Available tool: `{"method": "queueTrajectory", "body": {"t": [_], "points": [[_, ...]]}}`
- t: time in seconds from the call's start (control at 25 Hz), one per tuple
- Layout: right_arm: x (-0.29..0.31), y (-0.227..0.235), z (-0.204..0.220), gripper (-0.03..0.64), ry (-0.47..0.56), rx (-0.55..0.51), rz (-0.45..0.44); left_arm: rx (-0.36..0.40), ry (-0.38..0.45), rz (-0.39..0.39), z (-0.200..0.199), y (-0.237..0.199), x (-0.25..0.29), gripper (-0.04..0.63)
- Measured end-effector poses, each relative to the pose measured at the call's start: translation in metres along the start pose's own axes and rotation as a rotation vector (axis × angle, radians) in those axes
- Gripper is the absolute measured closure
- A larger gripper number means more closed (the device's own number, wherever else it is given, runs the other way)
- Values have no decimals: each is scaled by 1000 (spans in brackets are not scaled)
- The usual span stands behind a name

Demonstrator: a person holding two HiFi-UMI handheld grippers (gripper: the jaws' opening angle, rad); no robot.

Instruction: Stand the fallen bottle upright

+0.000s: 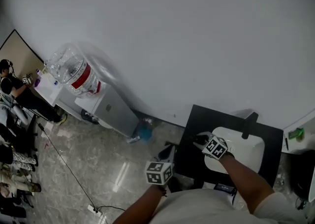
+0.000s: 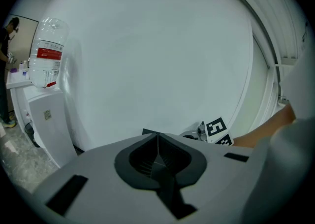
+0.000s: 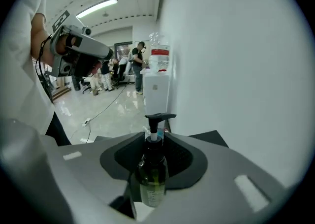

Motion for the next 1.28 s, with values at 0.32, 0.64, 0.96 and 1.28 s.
{"method": "queueTrajectory", "body": {"t": [0.32,0.64,0.96,1.28], "points": [[-43,0,33,499,117,184,154,65,-9,71,-17,25,20,588],[-50,-2,37,506,169,261,228,81,-14,104,-22,35,29,588],[-48,-10,33,512,181,248,231,66,-10,104,-19,29,23,588],[-60,-17,33,497,153,212,266,62,1,119,-21,30,23,588]]}}
Point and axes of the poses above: the fingertips, and each gripper's own axes: x forward along the fingers, y to its right, z out of its underside, the point moved 10 cm from there along -x, backward along the fingers, and after that the axes turned 5 degrees about x, right-handed, at the moved point
